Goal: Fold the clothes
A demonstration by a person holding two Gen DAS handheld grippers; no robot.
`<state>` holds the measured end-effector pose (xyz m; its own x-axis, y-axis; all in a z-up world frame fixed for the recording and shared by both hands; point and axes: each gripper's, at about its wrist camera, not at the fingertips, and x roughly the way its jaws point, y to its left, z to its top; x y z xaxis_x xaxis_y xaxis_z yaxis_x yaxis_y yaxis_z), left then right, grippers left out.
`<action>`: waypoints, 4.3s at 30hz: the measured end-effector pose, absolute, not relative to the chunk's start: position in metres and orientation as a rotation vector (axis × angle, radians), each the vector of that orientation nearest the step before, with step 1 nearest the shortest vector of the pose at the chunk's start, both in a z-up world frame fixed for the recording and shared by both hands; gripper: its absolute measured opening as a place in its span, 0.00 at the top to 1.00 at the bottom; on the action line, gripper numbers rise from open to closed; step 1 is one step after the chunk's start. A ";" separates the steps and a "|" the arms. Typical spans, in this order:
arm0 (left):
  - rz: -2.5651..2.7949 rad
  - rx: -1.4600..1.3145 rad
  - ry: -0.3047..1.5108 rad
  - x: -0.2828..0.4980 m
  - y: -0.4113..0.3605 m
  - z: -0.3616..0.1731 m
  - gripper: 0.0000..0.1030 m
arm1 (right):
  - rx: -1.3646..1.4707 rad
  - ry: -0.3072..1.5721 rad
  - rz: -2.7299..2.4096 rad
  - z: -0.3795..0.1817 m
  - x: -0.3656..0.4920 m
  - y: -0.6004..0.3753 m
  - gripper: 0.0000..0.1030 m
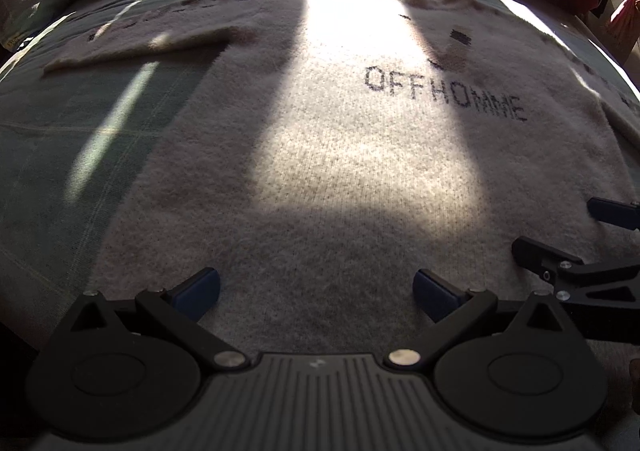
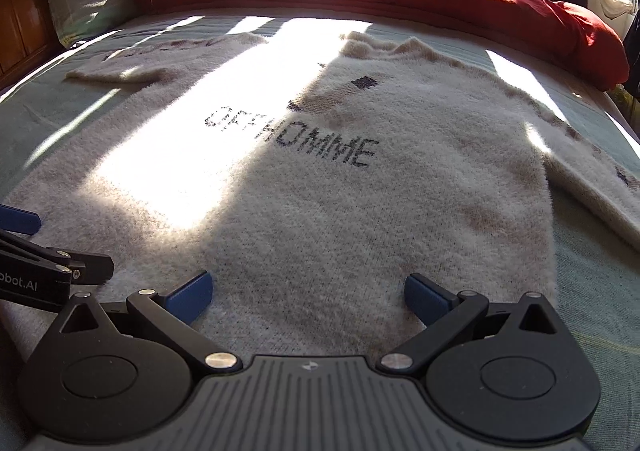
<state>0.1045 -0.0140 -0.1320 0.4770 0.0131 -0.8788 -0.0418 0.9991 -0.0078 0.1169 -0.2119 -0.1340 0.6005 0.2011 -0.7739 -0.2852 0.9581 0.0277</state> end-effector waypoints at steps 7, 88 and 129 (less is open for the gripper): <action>-0.080 -0.050 1.040 0.091 0.004 -0.130 0.01 | -0.095 0.970 0.196 -0.130 0.089 -0.214 0.00; 0.231 -1.203 0.572 0.332 0.394 -0.198 0.49 | 0.023 1.010 0.088 -0.129 0.192 -0.166 0.00; 0.157 -0.776 0.574 0.372 0.282 -0.048 0.92 | 0.031 0.873 0.146 -0.090 0.148 -0.189 0.00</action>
